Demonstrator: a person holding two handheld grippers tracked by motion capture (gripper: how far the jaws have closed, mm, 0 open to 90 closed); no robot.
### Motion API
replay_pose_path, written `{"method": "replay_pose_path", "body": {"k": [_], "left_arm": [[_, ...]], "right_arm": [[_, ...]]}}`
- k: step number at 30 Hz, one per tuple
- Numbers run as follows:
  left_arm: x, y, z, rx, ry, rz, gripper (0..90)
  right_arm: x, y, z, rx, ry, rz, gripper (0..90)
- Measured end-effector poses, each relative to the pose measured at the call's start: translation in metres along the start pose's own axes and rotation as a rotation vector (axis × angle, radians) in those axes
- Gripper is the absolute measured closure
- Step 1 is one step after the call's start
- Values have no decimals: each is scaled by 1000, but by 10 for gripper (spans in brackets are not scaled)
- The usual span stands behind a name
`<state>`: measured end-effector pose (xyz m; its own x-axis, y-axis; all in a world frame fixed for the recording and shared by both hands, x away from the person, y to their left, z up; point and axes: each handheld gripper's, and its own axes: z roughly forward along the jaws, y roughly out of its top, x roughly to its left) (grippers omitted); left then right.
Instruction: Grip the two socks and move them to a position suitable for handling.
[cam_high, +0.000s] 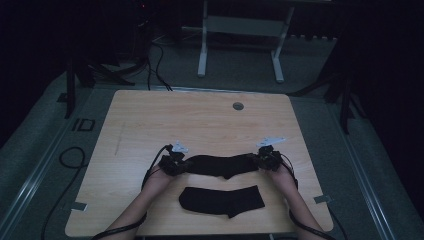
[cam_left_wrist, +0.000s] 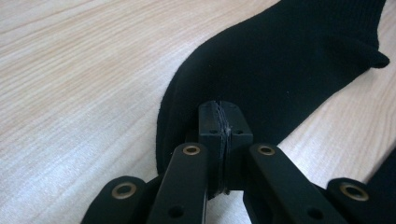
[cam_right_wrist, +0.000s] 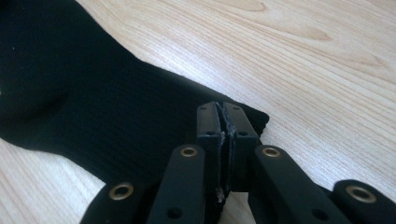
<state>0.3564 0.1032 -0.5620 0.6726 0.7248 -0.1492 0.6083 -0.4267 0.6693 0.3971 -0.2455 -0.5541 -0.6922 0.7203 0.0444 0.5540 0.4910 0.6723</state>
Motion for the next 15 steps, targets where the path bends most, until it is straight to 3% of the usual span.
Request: {"method": "replay_pose_path", "body": {"k": [4, 6, 7, 9, 11, 13, 15], "left_arm": [[1, -1, -1, 2, -18, -12, 886], [1, -1, -3, -6, -39, -17, 842], [1, -1, -3, -6, -39, -17, 780], [-3, 0, -11, -29, -86, 6, 617], [-8, 1, -24, -66, -100, 11, 528], [-12, 1, -31, -83, -103, 16, 496], [-17, -3, -46, -96, -98, 21, 464]], "right_arm": [[2, 1, 0, 7, 15, 3, 809], [3, 2, -2, 1, 31, 11, 780], [3, 2, -2, 1, 31, 11, 780], [8, 3, -5, -28, 52, 13, 745], [13, 4, -11, -51, 73, 6, 700], [15, 5, -17, -61, 76, 8, 682], [22, 2, -30, -74, 91, 8, 593]]}}
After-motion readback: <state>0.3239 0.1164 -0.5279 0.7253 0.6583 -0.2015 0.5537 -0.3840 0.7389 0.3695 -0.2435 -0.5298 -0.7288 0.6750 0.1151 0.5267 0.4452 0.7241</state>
